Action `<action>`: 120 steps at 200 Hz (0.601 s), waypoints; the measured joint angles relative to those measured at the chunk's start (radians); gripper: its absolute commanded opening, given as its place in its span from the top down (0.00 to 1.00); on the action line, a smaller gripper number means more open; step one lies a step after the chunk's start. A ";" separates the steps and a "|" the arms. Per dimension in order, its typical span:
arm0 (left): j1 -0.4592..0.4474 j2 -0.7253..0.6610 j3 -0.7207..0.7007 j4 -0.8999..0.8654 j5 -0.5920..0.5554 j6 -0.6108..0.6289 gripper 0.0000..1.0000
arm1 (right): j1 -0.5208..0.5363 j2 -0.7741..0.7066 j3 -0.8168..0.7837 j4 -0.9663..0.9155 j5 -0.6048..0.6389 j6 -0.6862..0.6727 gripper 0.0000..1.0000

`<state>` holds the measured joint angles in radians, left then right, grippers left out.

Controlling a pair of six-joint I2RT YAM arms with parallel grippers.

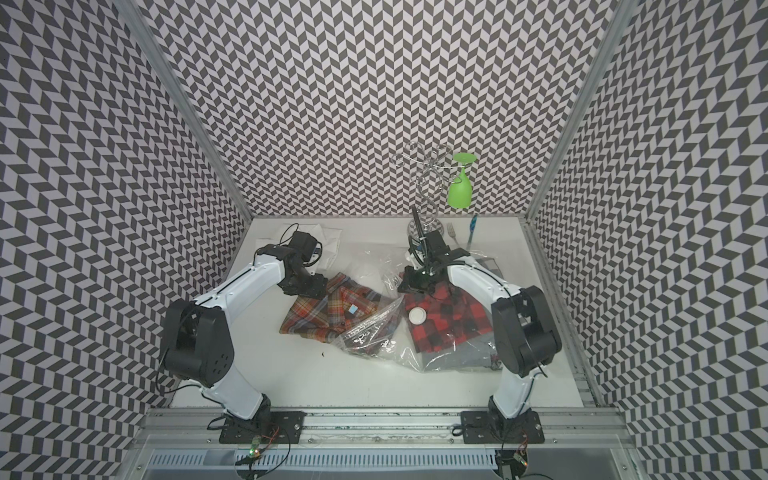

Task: Take the shirt out of the vacuum bag
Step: Take out the shirt from the vacuum bag.

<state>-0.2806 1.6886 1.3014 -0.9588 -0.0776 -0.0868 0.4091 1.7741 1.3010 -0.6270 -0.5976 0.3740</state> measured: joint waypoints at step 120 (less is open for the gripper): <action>-0.011 0.077 -0.022 0.048 -0.133 0.045 0.27 | 0.000 0.020 0.003 0.000 -0.013 -0.016 1.00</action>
<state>-0.2920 1.7657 1.2797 -0.9108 -0.2108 -0.0418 0.4091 1.7943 1.3037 -0.6273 -0.6109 0.3576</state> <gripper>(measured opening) 0.734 0.048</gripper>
